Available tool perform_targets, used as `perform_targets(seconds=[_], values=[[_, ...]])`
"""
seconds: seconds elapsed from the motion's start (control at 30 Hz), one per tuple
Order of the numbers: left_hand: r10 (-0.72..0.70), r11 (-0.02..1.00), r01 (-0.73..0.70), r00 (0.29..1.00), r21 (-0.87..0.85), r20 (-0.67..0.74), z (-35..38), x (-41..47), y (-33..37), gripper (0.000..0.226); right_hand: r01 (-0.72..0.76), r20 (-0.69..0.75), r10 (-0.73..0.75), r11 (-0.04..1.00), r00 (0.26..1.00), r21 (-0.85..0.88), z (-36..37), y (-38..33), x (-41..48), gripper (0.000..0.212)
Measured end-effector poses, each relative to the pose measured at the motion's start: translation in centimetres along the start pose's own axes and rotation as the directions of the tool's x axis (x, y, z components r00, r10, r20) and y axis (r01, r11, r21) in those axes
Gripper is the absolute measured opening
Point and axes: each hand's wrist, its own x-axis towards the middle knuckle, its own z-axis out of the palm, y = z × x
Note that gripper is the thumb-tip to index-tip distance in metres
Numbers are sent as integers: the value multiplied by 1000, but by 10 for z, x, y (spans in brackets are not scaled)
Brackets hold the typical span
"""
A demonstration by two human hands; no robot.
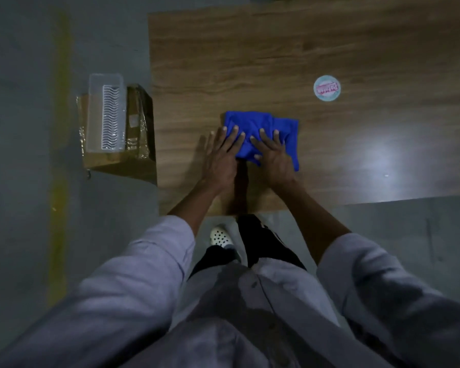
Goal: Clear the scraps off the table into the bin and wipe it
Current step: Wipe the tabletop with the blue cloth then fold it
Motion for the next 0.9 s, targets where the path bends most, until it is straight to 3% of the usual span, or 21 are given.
perform_targets(seconds=[0.27,0.4,0.53,0.6,0.67,0.77,0.83,0.9], values=[[83,996,-81,993,-36,83,25,-126,32,66,90,-3,-90,994,996,64,23,-15,-130,62],[153,987,-139,972,-87,180,26,-163,38,58,56,203,-62,998,977,35,11,-22,-161,60],[164,977,-77,868,-199,468,-9,-177,43,33,77,409,-81,997,909,27,-31,-37,-181,50],[138,950,-15,917,-313,373,-37,-166,46,40,24,320,-35,999,947,37,-57,-50,-182,50],[160,938,-135,986,-320,53,-64,-142,48,50,65,24,-67,996,998,66,-82,-61,-176,51],[229,942,-277,943,-188,-243,-87,-103,51,58,91,-284,-80,996,955,25,-100,-70,-153,47],[228,958,-266,932,-104,-282,-83,-83,49,55,35,-361,-33,999,932,-1,-92,-65,-131,43],[196,975,-211,962,-64,-189,-57,-74,37,56,-52,-265,43,998,963,-26,-65,-51,-115,45]])
